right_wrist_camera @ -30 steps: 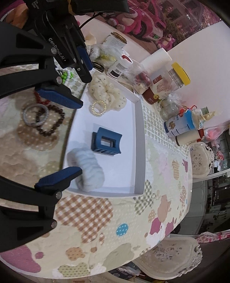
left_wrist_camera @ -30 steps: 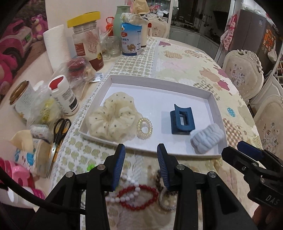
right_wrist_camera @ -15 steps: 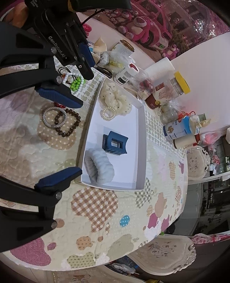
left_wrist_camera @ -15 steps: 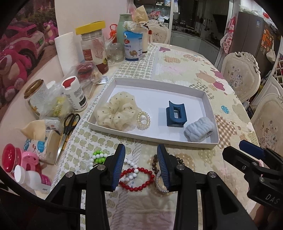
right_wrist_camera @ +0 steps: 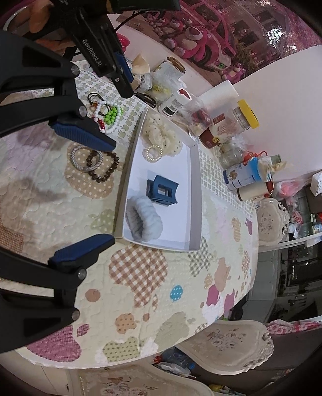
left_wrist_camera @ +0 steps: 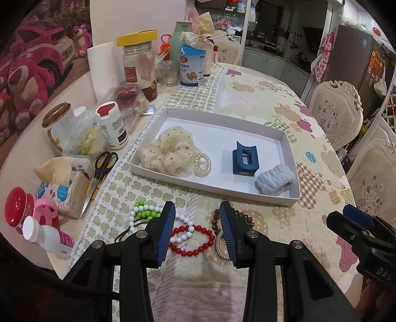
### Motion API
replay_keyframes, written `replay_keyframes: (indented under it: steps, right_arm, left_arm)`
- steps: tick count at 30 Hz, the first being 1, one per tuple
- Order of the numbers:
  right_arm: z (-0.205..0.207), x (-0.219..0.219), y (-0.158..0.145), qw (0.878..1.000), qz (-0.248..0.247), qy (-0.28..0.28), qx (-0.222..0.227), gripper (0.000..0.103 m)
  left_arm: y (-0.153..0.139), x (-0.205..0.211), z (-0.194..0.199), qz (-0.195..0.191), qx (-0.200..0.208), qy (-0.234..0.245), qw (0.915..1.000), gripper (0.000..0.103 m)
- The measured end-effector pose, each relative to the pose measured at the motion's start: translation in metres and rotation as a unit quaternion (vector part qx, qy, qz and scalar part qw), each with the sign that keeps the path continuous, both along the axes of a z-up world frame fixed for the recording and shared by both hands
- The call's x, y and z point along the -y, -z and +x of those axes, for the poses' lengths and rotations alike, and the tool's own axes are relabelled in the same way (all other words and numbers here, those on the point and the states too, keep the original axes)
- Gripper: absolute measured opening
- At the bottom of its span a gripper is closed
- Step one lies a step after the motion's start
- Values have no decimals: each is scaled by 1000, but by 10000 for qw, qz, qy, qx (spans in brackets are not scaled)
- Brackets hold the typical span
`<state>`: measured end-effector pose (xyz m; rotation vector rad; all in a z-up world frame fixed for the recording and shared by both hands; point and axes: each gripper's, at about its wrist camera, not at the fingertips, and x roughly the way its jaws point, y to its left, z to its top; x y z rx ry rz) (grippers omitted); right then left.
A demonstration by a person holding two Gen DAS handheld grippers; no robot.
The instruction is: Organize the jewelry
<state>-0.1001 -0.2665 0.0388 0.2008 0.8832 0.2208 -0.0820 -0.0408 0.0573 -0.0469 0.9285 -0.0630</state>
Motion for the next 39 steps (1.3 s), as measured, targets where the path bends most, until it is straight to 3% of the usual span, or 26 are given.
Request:
replay_keyframes:
  steps: [16, 28, 33, 39]
  right_arm:
    - [-9, -4, 6, 9998, -22, -193, -72, 73]
    - [-13, 0, 15, 9996, 6, -189, -187, 73]
    - [-11, 3, 18, 9994, 228, -151, -230, 73]
    - [-7, -7, 11, 9993, 121, -317, -170, 73]
  left_arm:
    - [4, -9, -10, 96, -49, -156, 9998, 34]
    - [6, -74, -19, -216, -269, -778, 9964, 34]
    - [11, -87, -23, -300, -345, -834, 9955, 34]
    - [20, -95, -25, -273, -483, -893, 9945, 34]
